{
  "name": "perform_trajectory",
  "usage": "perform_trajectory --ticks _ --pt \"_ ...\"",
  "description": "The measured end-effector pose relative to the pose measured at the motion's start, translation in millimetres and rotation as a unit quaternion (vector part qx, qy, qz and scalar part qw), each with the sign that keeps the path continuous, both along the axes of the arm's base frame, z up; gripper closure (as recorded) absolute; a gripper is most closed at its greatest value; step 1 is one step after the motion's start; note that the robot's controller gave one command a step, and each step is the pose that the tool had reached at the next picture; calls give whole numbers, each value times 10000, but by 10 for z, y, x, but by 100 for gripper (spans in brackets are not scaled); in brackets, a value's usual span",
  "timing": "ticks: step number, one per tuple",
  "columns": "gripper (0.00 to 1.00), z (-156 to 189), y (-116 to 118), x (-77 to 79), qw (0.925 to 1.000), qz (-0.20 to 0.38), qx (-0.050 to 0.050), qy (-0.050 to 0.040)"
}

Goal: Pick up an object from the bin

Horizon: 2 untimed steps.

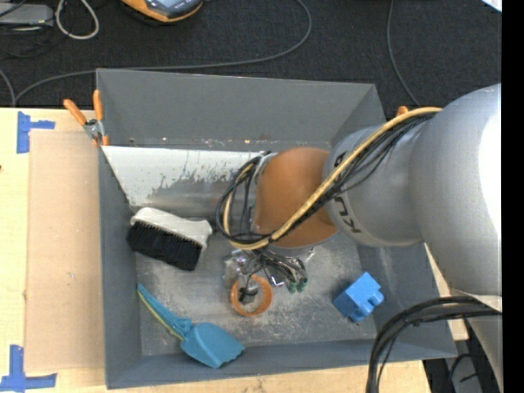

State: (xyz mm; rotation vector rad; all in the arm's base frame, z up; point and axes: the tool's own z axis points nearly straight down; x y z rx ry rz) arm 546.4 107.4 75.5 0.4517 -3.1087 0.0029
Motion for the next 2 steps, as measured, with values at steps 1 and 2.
perform_trajectory --ticks 1,2 --pt "100 223 19 -74 10000 -59 3 -3" --pt "100 186 -110 -80 9995 328 2 14"
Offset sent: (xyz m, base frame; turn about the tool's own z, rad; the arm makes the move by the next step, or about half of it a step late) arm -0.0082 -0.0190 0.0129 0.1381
